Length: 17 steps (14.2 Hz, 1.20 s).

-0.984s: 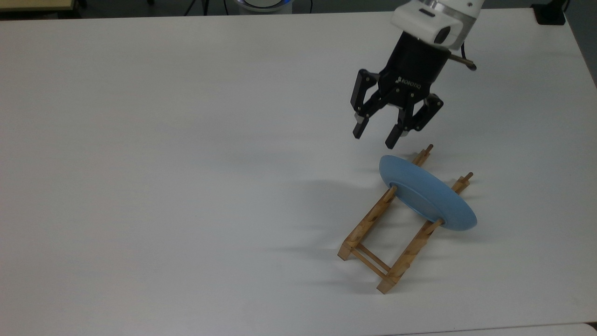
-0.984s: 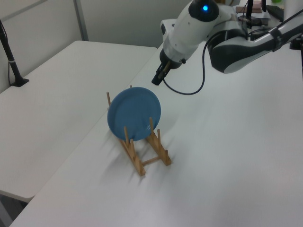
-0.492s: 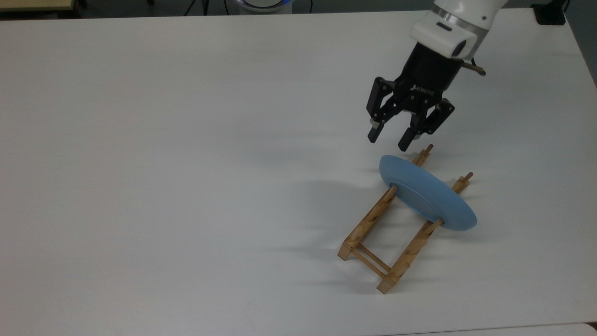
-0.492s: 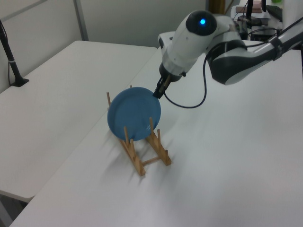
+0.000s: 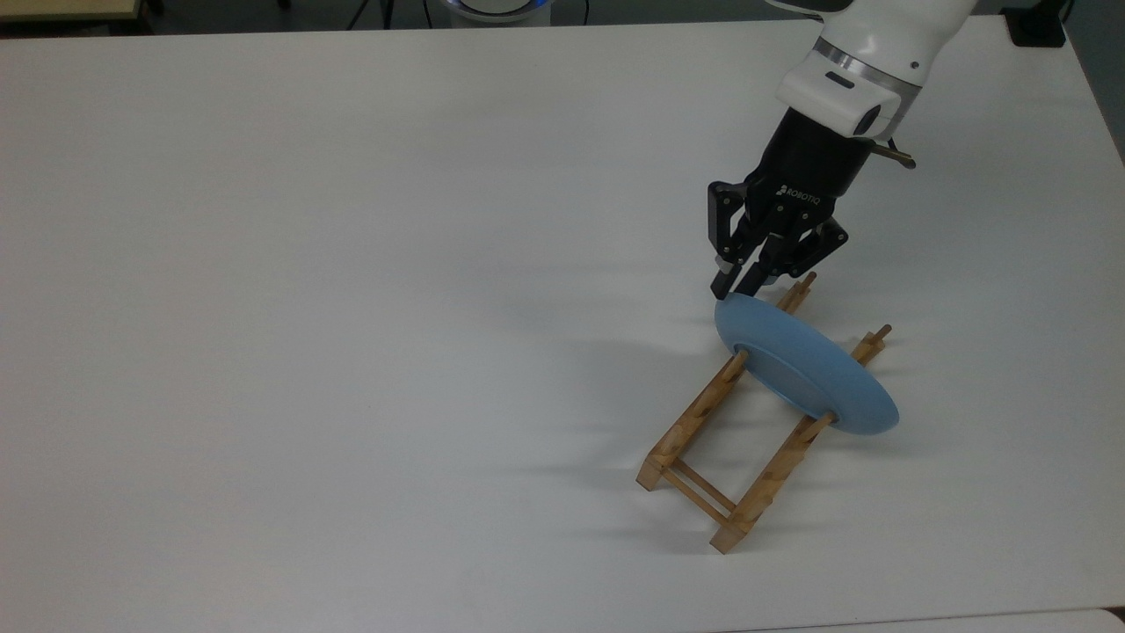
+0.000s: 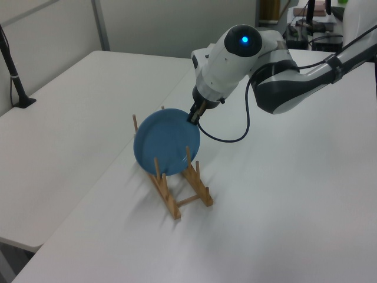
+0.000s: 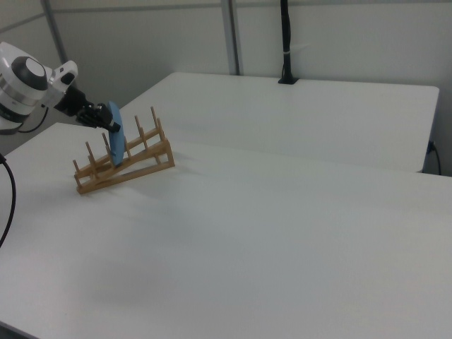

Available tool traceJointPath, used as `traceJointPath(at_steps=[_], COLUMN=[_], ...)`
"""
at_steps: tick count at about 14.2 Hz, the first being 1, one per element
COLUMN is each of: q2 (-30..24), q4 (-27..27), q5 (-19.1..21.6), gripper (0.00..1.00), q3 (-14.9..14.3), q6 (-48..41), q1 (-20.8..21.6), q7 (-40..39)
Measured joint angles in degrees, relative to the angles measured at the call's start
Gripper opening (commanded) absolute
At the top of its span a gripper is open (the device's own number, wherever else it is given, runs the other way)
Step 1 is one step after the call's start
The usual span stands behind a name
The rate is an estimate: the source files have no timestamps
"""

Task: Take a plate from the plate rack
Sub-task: 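Lower the open gripper onto the blue plate's rim and close it, then lift the gripped blue plate up out of the wooden rack slots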

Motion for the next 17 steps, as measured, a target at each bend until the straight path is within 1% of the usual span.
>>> traceJointPath(at_steps=[2, 11, 17], q2=[0.1, 0.0, -3.8], q4=[0.0, 0.9, 1.7], q5=[-0.2, -1.2, -1.2], gripper=[0.0, 0.0, 0.0], q3=[0.0, -0.2, -0.2], q6=[0.0, 0.1, 0.1], q1=[0.0, -0.5, -0.5], q7=[0.1, 0.3, 0.3])
